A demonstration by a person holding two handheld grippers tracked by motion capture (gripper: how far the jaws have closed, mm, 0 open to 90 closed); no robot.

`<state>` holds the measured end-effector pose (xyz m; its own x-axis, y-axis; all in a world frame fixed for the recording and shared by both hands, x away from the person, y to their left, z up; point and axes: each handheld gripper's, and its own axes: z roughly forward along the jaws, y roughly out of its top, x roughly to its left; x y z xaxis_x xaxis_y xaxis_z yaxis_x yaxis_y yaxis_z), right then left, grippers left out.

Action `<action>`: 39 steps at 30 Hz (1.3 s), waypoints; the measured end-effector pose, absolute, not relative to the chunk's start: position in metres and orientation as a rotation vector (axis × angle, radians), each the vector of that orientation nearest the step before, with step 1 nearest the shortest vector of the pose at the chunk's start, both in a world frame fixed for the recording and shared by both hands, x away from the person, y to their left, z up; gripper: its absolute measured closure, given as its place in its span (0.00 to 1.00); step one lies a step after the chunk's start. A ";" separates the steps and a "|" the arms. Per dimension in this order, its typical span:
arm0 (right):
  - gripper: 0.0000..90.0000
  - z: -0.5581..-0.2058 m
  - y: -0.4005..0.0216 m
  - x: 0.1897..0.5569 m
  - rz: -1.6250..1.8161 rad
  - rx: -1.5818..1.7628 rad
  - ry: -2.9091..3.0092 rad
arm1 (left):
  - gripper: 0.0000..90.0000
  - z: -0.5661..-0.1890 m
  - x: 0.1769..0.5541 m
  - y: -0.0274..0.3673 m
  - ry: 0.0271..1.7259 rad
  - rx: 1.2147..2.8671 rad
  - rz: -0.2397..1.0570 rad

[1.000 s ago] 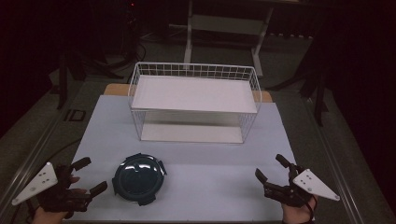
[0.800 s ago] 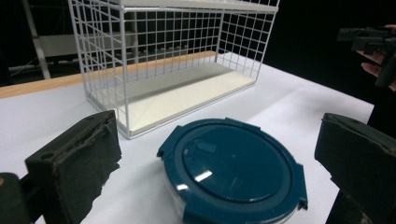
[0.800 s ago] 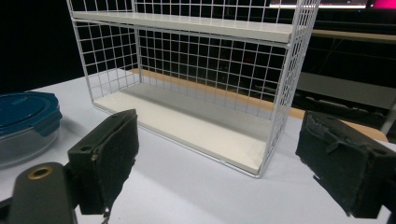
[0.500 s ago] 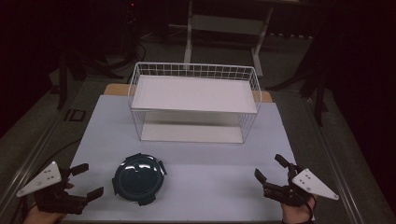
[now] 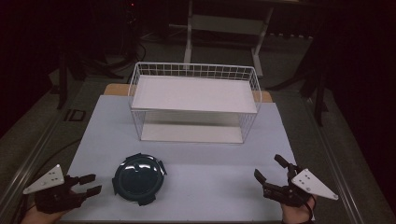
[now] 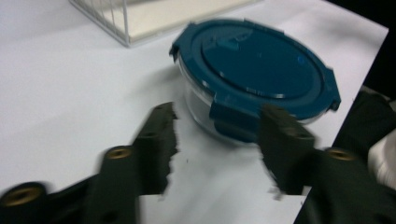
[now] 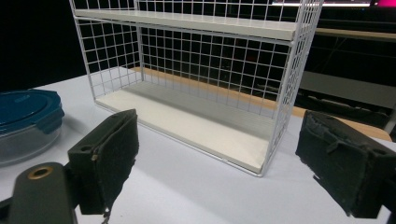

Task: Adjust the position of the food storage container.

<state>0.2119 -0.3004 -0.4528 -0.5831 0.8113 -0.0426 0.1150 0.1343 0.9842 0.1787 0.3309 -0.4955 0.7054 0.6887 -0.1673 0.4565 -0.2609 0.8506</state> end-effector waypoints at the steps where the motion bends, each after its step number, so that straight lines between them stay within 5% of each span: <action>1: 0.14 -0.453 -0.300 0.212 1.494 0.891 1.817 | 0.57 -0.497 0.179 0.331 0.892 1.922 0.284; 8: 0.14 -0.453 -0.301 0.212 1.499 0.895 1.821 | 0.99 -0.507 0.184 0.320 0.903 2.043 0.250; 39: 0.14 -0.453 -0.300 0.213 1.504 0.889 1.823 | 1.00 -0.514 0.216 0.289 0.934 2.124 0.188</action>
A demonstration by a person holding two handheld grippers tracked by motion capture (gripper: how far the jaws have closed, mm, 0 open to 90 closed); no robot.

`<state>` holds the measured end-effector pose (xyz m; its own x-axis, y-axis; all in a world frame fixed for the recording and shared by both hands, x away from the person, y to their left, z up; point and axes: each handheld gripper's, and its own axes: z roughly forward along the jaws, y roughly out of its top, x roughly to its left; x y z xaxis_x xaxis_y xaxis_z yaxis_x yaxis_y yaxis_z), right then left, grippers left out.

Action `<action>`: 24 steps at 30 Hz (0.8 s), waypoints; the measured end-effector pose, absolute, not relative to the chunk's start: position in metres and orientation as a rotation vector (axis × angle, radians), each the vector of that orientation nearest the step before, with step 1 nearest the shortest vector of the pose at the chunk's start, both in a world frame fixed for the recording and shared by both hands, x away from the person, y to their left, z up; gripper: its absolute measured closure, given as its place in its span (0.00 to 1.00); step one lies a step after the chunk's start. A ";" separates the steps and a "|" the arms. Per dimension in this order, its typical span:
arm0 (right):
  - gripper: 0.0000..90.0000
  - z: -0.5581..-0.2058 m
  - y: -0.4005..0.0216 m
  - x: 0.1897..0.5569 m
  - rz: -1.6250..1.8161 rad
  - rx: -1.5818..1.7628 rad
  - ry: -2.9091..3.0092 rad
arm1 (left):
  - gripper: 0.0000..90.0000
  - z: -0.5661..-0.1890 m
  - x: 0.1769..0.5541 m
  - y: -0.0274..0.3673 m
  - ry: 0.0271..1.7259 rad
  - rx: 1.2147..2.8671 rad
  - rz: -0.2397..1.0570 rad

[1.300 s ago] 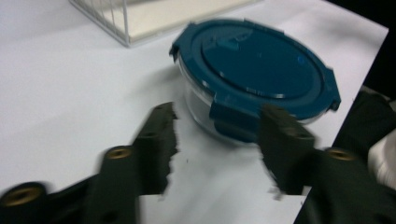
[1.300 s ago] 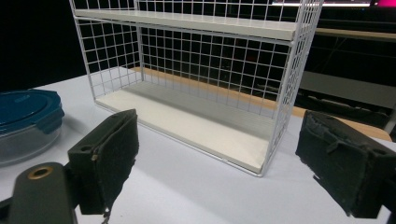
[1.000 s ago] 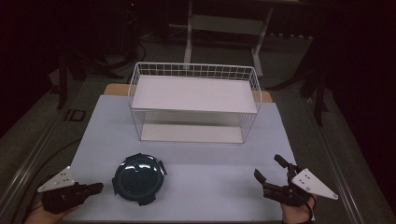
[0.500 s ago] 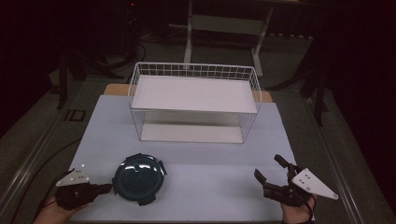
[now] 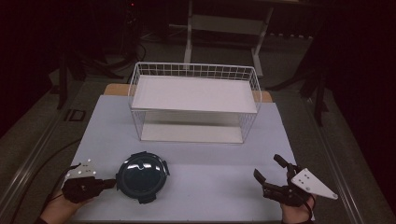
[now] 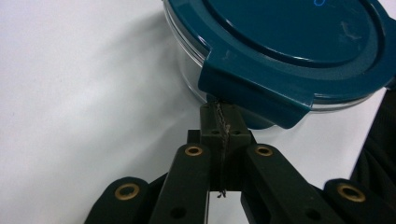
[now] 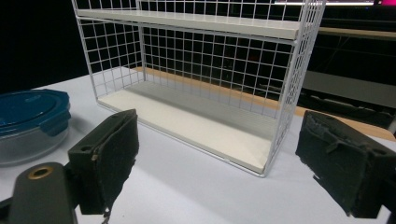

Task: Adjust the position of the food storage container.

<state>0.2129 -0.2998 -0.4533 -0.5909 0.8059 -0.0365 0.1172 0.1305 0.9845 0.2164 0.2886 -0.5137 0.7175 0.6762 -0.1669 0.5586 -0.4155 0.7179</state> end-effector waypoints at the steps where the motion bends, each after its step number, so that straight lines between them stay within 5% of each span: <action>1: 0.14 -0.453 -0.300 0.213 1.504 0.888 1.824 | 1.00 -0.513 0.219 0.287 0.931 2.129 0.188; 24: 0.14 -0.454 -0.300 0.213 1.501 0.889 1.829 | 1.00 -0.504 0.232 0.274 0.908 2.111 0.172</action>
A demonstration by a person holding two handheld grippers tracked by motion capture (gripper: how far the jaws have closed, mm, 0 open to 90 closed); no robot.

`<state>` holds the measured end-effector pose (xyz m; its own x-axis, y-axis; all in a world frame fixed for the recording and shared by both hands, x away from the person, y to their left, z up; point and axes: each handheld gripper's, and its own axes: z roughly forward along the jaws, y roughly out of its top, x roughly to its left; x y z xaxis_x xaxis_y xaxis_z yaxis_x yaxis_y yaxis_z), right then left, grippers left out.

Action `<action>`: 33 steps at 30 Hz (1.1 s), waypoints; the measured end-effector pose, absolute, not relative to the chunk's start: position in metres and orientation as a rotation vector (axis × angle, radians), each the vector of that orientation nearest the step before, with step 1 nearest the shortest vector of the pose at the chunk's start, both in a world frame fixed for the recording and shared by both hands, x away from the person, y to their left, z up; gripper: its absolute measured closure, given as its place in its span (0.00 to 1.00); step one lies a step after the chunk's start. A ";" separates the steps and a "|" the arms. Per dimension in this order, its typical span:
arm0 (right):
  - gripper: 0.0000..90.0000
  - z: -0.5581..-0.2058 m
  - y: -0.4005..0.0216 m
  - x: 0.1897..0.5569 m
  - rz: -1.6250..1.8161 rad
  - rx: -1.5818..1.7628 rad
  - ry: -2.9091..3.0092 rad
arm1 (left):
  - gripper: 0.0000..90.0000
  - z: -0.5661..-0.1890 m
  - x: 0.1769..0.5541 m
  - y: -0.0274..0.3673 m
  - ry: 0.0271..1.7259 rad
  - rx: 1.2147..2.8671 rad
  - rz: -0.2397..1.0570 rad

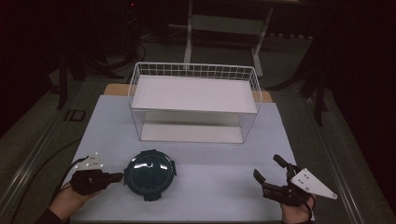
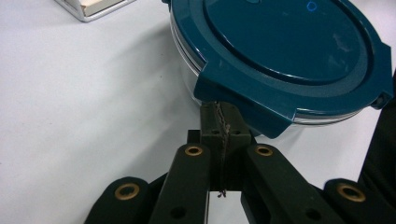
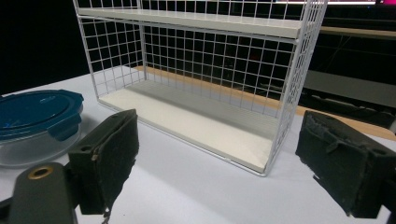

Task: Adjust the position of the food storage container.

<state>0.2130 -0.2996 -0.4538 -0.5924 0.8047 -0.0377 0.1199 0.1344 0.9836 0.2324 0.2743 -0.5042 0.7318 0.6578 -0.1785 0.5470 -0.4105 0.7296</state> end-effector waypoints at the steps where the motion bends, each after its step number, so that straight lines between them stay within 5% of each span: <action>1: 0.14 -0.454 -0.300 0.213 1.502 0.890 1.828 | 1.00 -0.504 0.233 0.274 0.908 2.113 0.173; 33: 0.14 -0.455 -0.294 0.214 1.506 0.870 1.852 | 1.00 -0.496 0.266 0.207 0.805 2.172 0.142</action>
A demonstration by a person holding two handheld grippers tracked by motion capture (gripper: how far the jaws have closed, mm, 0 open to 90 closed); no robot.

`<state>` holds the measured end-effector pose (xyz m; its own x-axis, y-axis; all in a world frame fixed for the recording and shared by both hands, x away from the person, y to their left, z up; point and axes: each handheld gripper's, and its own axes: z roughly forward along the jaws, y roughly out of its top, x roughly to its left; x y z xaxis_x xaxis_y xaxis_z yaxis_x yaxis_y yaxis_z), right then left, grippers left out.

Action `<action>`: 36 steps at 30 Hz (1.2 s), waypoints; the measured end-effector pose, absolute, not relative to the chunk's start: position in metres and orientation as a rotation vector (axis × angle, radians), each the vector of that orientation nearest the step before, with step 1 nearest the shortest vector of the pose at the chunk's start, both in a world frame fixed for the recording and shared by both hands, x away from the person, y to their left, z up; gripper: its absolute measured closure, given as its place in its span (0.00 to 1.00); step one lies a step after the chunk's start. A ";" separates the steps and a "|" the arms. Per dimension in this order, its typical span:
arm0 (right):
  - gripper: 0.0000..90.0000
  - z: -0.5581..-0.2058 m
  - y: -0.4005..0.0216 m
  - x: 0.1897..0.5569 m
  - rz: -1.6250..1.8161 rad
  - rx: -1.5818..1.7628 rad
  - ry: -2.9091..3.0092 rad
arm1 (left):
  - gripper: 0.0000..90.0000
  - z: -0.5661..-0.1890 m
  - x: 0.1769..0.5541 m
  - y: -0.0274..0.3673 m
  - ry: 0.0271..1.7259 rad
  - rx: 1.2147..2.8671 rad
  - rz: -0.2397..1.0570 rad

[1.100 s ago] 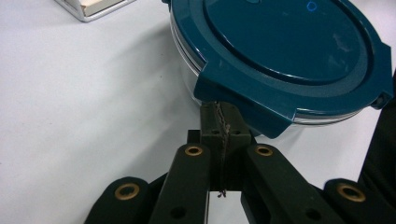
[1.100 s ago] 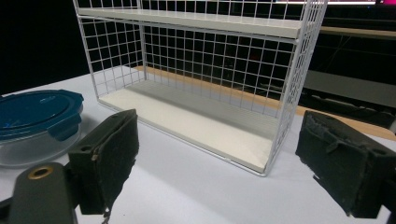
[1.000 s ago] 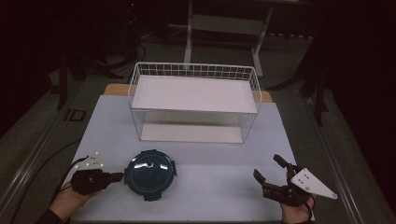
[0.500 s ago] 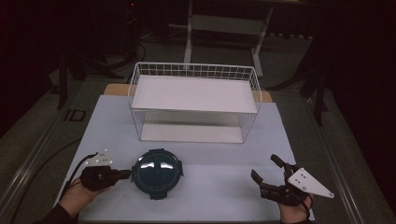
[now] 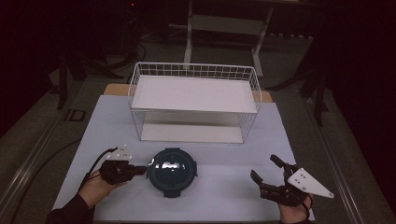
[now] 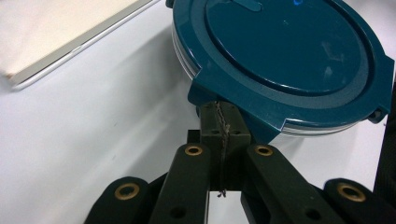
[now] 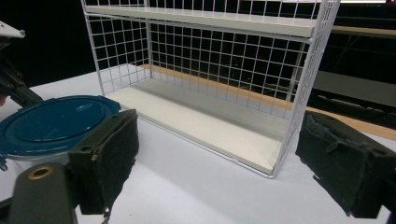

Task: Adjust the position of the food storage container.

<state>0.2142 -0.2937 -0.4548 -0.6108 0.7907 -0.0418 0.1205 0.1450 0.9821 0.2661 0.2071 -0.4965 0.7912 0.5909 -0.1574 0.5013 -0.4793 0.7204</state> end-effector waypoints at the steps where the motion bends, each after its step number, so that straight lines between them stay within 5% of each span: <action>1: 0.14 -0.455 -0.294 0.214 1.506 0.870 1.852 | 1.00 -0.496 0.266 0.207 0.805 2.172 0.142; 36: 0.14 -0.456 -0.291 0.215 1.506 0.865 1.871 | 1.00 -0.496 0.287 0.113 0.674 2.201 0.057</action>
<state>0.2152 -0.2910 -0.4562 -0.6212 0.7826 -0.0413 0.1269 0.1525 0.9801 0.2865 0.1127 -0.4963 0.8560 0.4855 -0.1779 0.4483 -0.5256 0.7230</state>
